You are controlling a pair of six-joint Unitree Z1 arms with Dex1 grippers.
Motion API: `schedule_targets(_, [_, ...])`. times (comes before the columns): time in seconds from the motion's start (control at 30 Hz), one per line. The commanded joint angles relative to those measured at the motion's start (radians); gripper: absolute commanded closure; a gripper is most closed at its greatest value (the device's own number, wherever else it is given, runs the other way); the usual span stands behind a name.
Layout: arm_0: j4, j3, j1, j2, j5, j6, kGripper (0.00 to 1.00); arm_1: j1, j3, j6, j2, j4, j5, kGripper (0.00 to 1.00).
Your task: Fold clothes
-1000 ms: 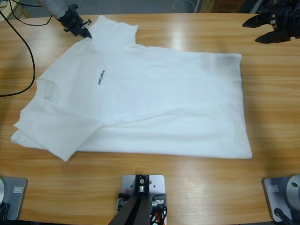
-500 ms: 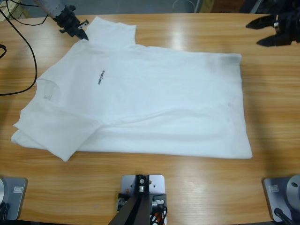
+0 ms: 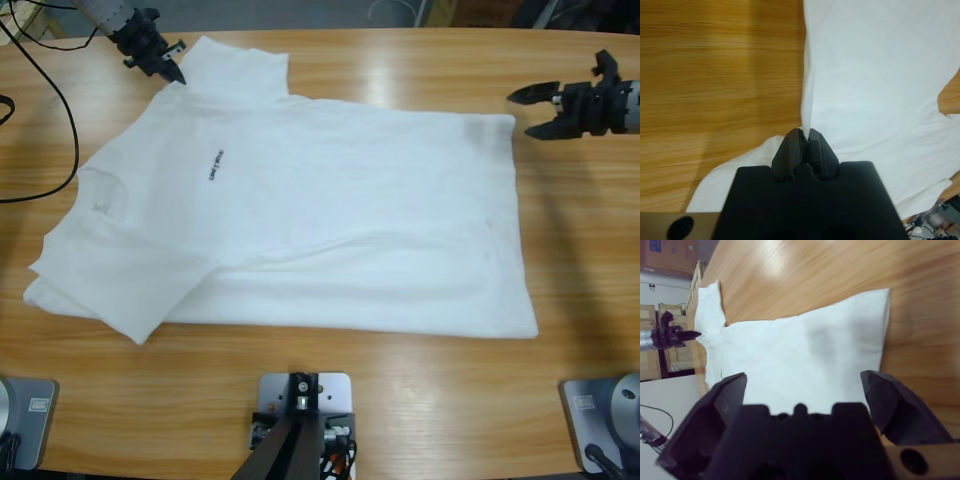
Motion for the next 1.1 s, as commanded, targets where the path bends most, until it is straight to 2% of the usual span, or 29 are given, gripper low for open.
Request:
schedule_targets(0.03, [0.012, -0.008, -0.004, 0.088, 0.004, 0.027, 1.000, -0.027, -0.023, -0.027, 0.115, -0.033, -0.006, 0.078])
schedule_targets(0.67, [0.012, -0.024, -0.007, 0.099, -0.012, 0.050, 1.000, -0.058, -0.096, -0.054, 0.227, -0.049, -0.014, 0.078])
schedule_targets(1.1, [0.028, -0.054, -0.006, 0.113, -0.020, 0.053, 1.000, -0.017, -0.096, -0.062, 0.286, -0.051, 0.011, 0.147])
